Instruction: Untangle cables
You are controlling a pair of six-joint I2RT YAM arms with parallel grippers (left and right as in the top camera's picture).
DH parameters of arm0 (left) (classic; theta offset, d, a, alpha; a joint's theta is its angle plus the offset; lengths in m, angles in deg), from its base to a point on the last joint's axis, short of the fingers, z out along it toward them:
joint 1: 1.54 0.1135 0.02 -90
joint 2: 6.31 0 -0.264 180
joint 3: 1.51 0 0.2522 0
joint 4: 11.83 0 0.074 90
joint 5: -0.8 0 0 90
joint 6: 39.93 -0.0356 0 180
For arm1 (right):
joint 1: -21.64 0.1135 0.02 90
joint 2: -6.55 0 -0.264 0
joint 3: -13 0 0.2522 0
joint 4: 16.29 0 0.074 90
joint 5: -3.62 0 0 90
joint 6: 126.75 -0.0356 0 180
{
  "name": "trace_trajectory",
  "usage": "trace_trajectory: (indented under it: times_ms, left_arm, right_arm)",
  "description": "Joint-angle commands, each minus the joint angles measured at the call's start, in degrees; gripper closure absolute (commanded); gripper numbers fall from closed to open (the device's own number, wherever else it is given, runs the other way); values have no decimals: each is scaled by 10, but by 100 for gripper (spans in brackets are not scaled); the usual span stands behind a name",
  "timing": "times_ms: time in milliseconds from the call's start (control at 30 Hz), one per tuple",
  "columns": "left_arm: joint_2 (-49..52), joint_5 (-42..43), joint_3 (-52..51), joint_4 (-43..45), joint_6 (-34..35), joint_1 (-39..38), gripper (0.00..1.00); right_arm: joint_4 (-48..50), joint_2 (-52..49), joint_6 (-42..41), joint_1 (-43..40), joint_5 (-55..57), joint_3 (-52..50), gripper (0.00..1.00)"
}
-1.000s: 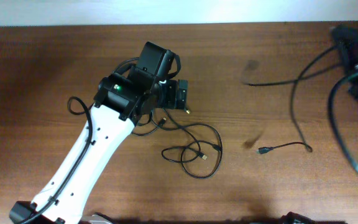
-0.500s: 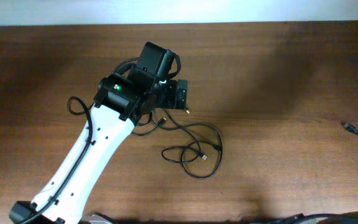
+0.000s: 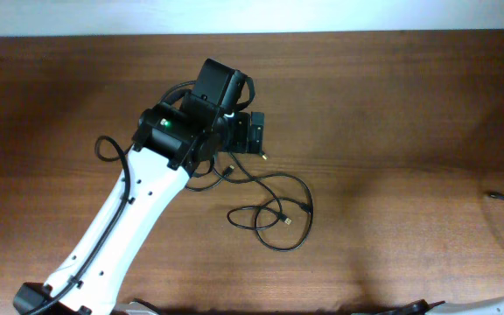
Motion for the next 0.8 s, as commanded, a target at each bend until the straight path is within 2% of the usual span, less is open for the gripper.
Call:
trace_trajectory:
  times_ms: [0, 67, 100, 300, 433, 567, 767]
  left_arm:
    - [2, 6, 0, 1, 0, 0, 1]
    - [2, 6, 0, 1, 0, 0, 1]
    - [2, 6, 0, 1, 0, 0, 1]
    - [2, 6, 0, 1, 0, 0, 1]
    - [2, 6, 0, 1, 0, 0, 1]
    - [2, 6, 0, 1, 0, 0, 1]
    - [2, 6, 0, 1, 0, 0, 1]
  right_arm:
    - [-21, -9, 17, 16, 17, 3, 37]
    - [-50, -9, 17, 16, 19, 3, 7]
    - [-68, -9, 16, 16, 25, 3, 4]
    - [-243, -8, 17, 16, 30, 3, 3]
    - [-332, 15, 101, 48, 36, 3, 3]
    - [-400, 28, 165, 186, 118, 3, 3]
    - [-428, 27, 332, 514, 230, 3, 1]
